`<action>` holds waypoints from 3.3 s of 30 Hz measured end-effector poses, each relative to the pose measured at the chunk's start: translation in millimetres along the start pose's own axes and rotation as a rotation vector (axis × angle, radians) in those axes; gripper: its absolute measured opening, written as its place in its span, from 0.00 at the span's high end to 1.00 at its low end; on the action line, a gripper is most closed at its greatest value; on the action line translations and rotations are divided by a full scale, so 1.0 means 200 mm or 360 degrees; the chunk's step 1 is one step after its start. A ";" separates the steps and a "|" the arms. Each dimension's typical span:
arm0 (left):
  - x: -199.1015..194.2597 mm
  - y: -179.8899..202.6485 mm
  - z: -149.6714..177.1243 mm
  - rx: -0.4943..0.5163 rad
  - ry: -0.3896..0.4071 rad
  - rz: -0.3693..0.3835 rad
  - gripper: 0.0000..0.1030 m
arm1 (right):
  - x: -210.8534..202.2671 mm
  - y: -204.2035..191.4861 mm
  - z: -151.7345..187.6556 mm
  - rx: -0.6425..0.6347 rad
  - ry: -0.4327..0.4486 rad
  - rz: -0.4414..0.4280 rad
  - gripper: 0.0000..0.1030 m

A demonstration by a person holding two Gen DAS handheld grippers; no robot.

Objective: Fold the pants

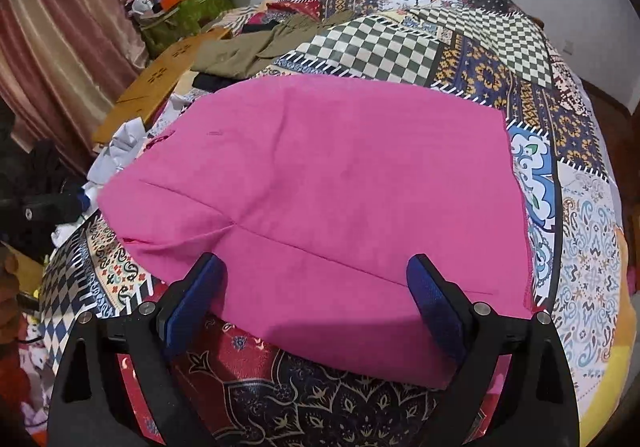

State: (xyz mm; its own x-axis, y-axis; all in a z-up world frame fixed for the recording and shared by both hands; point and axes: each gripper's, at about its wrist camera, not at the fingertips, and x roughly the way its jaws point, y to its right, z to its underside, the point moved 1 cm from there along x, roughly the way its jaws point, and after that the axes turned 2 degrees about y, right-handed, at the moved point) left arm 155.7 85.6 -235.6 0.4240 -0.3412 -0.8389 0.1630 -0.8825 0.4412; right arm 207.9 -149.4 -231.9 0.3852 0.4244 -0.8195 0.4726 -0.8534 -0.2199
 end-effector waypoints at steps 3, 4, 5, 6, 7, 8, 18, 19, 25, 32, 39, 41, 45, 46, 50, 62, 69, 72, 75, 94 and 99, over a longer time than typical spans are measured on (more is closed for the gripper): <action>0.02 0.01 0.03 -0.0036 -0.0028 0.0054 0.09 | -0.01 0.00 0.01 -0.0012 0.0003 -0.0007 0.10; 0.02 0.02 0.03 -0.0038 -0.0027 0.0072 0.09 | -0.01 0.00 0.01 -0.0018 0.0007 -0.0004 0.10; 0.02 0.03 0.03 -0.0053 -0.0038 0.0115 0.09 | 0.00 -0.01 0.01 -0.0019 0.0008 -0.0005 0.10; 0.02 0.03 0.04 -0.0075 -0.0047 0.0161 0.09 | -0.01 0.00 0.02 -0.0016 0.0009 -0.0010 0.10; 0.02 0.03 0.03 -0.0094 -0.0056 0.0199 0.09 | -0.01 0.00 0.01 -0.0011 0.0009 -0.0019 0.09; 0.03 0.04 0.03 -0.0110 -0.0067 0.0235 0.09 | -0.01 0.00 0.02 -0.0009 0.0010 -0.0024 0.09; 0.17 0.08 -0.10 -0.0248 0.0012 0.0300 0.16 | -0.01 0.00 0.03 -0.0004 0.0020 -0.0038 0.08; 0.17 0.08 -0.10 -0.0249 0.0036 0.0256 0.22 | -0.01 -0.01 0.03 -0.0003 0.0021 -0.0039 0.08; 0.17 0.10 -0.13 -0.0228 0.0122 -0.0022 0.71 | -0.01 0.00 0.03 -0.0003 0.0020 -0.0049 0.08; 0.07 0.11 -0.13 -0.0043 0.0262 -0.0179 0.78 | -0.07 0.04 0.02 0.0068 0.0036 -0.0147 0.11; -0.07 0.05 -0.15 0.0210 0.0398 -0.0504 0.79 | -0.18 0.21 0.06 0.0245 0.0111 -0.0048 0.11; -0.10 0.06 -0.16 0.0281 0.0444 -0.0590 0.79 | -0.17 0.26 0.08 0.0258 0.0083 0.0010 0.11; -0.13 0.14 -0.20 0.0367 0.0514 -0.0649 0.79 | -0.09 0.26 0.12 0.0237 0.0021 0.0038 0.08; -0.14 0.17 -0.21 0.0402 0.0540 -0.0665 0.79 | -0.10 0.26 0.13 0.0221 0.0041 0.0044 0.08; -0.18 0.33 -0.23 0.0535 0.0635 -0.0676 0.80 | -0.09 0.25 0.12 0.0211 0.0033 0.0042 0.08; -0.09 0.79 -0.29 0.0756 0.0611 -0.0364 0.83 | -0.09 0.25 0.13 0.0217 0.0047 0.0019 0.08; 0.08 0.89 -0.31 0.0735 0.0376 -0.0172 0.84 | -0.09 0.26 0.13 0.0220 0.0053 -0.0005 0.08; 0.15 0.88 -0.31 0.0696 0.0274 -0.0108 0.84 | -0.09 0.26 0.13 0.0218 0.0054 -0.0014 0.08; 0.20 0.89 -0.29 0.0715 0.0226 -0.0090 0.84 | -0.09 0.26 0.13 0.0218 0.0056 -0.0022 0.08; 0.18 0.73 -0.59 0.0700 0.0334 -0.0373 0.25 | -0.09 0.28 0.14 0.0250 0.0085 -0.0061 0.08; 0.38 0.61 -0.82 0.0667 0.0257 -0.0523 0.25 | -0.10 0.28 0.14 0.0257 0.0087 -0.0060 0.08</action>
State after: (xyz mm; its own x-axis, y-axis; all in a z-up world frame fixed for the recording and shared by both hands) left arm 354.5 3.9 -193.6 0.5473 -0.0011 -0.8370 -0.0444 -0.9986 -0.0276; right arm 205.4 -213.9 -242.9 0.4142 0.4691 -0.7800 0.3560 -0.8722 -0.3356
